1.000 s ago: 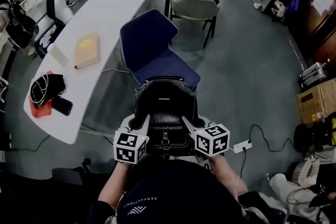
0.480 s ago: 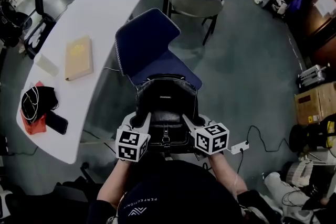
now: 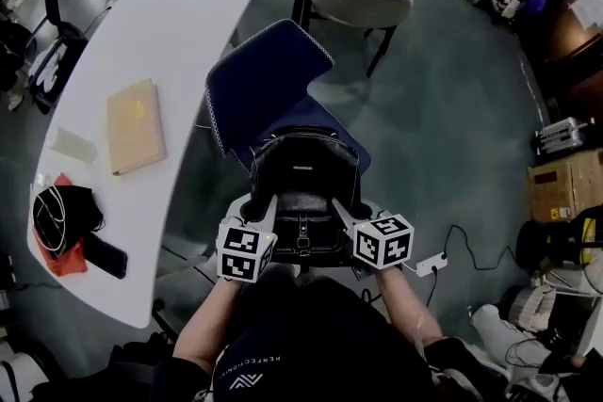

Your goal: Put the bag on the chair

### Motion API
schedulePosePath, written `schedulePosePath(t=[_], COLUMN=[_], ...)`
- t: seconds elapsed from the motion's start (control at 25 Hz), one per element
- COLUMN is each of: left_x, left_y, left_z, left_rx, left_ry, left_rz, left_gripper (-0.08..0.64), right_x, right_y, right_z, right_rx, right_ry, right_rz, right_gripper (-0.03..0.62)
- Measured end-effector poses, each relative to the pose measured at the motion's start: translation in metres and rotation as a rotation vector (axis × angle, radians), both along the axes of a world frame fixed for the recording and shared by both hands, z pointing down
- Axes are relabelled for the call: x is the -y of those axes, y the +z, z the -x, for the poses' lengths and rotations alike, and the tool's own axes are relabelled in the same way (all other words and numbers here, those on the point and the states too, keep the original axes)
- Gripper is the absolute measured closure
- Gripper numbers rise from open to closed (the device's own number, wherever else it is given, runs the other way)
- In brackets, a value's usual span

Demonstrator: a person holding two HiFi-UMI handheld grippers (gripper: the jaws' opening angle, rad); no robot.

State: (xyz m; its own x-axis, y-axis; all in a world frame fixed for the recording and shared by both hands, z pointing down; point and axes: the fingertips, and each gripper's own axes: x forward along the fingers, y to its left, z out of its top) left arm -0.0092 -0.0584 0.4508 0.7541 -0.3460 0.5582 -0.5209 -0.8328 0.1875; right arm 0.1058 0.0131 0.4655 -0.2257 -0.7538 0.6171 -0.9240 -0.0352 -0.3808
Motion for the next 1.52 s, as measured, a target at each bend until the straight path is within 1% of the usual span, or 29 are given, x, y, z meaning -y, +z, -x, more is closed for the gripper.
schedulePosePath(t=[0.24,0.4,0.6,0.92,1.32,1.52], left_x=[0.037,0.045,0.063,0.082,0.082,0.084], left_y=[0.018,0.032,0.055,0.080,0.114,0.132], left_z=[-0.003,-0.010,-0.021,-0.036,-0.035,-0.033], left_rx=[0.014,0.025,0.055,0.067,0.085,0.082], left_ry=[-0.005,-0.039,-0.133,-0.327,-0.507,-0.577], left_rz=[0.006,0.033,0.054,0.091,0.126,0.140], left_gripper=[0.517,0.517,0.517,0.517,0.517,0.517], right_x=[0.034,0.047,0.076,0.119,0.145,0.156], right_y=[0.015,0.030,0.054,0.084,0.118,0.137], right_z=[-0.003,-0.012,-0.030,-0.053,-0.056,-0.055], right_rx=[0.010,0.010,0.029,0.030,0.026,0.011], right_ry=[0.000,-0.036,-0.127,-0.312,-0.490,-0.548], right_rz=[0.022,0.050,0.082,0.119,0.160,0.175], right_gripper=[0.558,0.558,0.555,0.551,0.546,0.540])
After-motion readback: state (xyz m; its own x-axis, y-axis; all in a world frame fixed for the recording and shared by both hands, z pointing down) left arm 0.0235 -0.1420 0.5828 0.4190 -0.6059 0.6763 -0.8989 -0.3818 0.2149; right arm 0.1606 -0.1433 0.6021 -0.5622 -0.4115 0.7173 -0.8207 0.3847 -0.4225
